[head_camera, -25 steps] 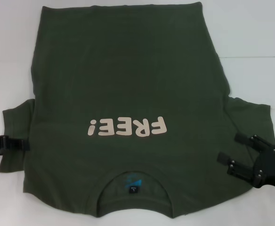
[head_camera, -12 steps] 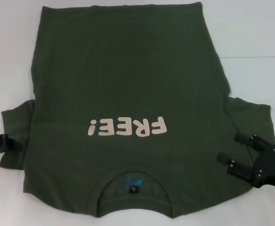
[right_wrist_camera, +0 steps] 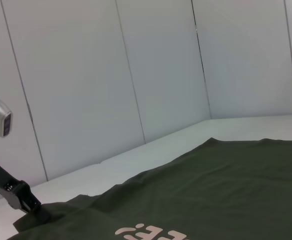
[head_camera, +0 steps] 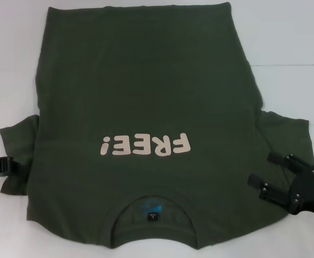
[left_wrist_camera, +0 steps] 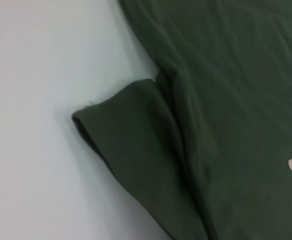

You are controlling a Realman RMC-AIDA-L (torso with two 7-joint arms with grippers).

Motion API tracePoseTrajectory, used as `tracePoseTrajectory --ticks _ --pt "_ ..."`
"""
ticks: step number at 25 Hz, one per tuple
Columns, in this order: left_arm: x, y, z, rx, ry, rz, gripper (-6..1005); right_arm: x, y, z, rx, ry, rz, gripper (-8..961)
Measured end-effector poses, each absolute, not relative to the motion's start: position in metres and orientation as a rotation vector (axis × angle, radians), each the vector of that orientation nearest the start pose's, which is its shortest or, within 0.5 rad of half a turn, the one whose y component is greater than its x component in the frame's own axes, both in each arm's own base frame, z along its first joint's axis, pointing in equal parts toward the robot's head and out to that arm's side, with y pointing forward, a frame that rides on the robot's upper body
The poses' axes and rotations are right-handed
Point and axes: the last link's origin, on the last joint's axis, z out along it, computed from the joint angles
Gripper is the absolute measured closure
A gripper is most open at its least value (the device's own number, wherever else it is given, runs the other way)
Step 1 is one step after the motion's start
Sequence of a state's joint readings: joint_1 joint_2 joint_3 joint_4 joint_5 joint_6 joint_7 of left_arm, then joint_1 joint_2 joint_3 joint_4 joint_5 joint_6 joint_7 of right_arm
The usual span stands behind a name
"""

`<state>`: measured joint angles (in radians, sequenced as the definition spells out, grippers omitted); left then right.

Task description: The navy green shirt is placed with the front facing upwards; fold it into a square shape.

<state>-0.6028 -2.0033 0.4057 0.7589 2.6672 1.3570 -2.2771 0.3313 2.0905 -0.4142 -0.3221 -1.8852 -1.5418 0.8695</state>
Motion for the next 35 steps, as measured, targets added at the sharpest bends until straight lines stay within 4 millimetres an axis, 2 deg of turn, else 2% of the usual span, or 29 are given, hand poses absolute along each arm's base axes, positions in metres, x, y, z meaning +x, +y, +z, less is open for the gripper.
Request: tracePoseTrajectory --ticks 6,13,21,30,35 --pt "-0.348 0.352 0.062 -2.051 -1.689 -0.129 973 0.329 0.257 -0.022 -2.328 0.625 0.889 88" --pt "-0.347 0.354 0.071 -2.027 -1.681 -0.159 977 0.329 0.257 -0.021 -2.328 0.621 0.895 87" --pt "-0.342 0.361 0.087 -2.016 -1.625 -0.156 978 0.329 0.258 -0.02 -2.316 0.625 0.9 87" --pt "-0.33 0.371 0.114 -2.009 -1.555 -0.168 977 0.329 0.257 -0.02 -2.314 0.627 0.9 88" --pt "-0.321 0.377 0.12 -2.014 -1.543 -0.179 977 0.329 0.256 -0.021 -2.313 0.632 0.901 88"
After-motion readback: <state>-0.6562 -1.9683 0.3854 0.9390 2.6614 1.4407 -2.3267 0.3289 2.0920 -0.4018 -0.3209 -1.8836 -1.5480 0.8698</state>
